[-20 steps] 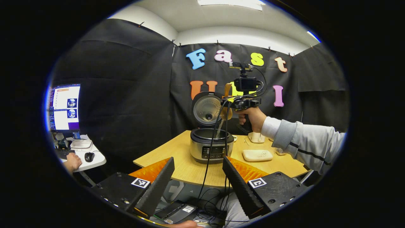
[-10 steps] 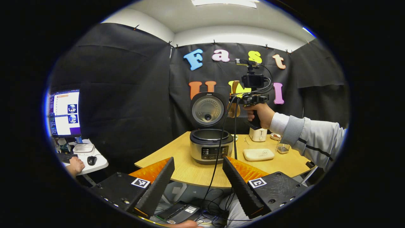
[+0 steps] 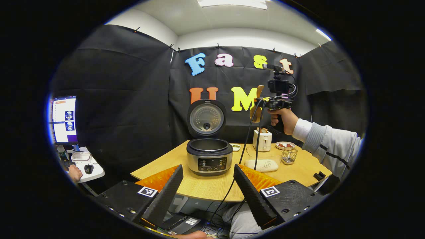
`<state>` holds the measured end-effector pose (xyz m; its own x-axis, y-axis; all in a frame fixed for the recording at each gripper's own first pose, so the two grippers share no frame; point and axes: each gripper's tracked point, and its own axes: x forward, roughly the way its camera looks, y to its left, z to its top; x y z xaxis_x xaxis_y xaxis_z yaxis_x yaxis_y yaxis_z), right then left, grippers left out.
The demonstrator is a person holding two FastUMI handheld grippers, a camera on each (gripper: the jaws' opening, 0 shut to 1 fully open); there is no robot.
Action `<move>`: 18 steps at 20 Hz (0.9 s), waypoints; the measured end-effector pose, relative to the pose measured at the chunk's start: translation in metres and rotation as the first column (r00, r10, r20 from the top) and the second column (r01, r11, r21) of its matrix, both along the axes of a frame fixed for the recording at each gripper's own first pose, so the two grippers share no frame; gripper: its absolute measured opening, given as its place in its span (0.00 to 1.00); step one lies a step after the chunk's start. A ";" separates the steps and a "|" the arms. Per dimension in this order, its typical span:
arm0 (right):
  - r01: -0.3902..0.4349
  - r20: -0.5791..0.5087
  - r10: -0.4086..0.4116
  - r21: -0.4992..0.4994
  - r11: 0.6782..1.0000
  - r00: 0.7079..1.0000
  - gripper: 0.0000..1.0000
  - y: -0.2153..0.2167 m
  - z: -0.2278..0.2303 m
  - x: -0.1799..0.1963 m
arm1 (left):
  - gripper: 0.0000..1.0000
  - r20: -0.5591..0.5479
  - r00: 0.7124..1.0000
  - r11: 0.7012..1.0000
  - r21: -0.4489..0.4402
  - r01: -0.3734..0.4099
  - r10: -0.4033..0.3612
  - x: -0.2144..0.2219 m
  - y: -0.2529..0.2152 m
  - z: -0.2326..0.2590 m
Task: Close the left gripper, press the button to open the rice cooker; take a wooden spoon from the chopstick holder with the right hand, scoop a spoonful of rice and pour it into the rice cooker, then put the wooden spoon back into the chopstick holder.
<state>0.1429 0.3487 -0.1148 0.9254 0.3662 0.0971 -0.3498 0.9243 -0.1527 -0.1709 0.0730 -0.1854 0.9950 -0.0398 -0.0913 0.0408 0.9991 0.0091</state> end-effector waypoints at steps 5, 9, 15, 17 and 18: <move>0.058 -0.018 -0.058 -0.005 0.998 0.998 0.10 -0.061 -0.003 0.017 | 0.97 0.007 1.000 1.000 -0.002 0.027 -0.027 0.004 -0.018 0.001; 0.100 -0.041 -0.100 -0.008 0.995 0.994 0.10 -0.109 -0.015 0.028 | 0.97 0.019 0.996 0.997 0.007 0.081 -0.081 0.007 -0.043 0.004; 0.173 -0.141 -0.182 -0.068 0.982 0.973 0.10 -0.180 -0.072 0.049 | 0.97 0.029 0.991 0.991 0.046 0.129 -0.131 0.014 -0.067 0.005; 0.180 -0.157 -0.192 -0.088 0.980 0.969 0.10 -0.197 -0.091 0.052 | 0.96 0.043 0.990 0.991 0.041 0.130 -0.132 0.020 -0.071 0.010; 0.179 -0.161 -0.194 -0.100 0.979 0.968 0.10 -0.203 -0.098 0.053 | 0.96 0.051 0.991 0.992 0.033 0.125 -0.127 0.021 -0.071 0.011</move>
<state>0.1963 0.1455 -0.2130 0.9784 0.1856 -0.0907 -0.1998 0.9620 -0.1863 -0.1503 0.0022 -0.1747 0.9857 -0.1635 -0.0418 0.1653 0.9852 0.0445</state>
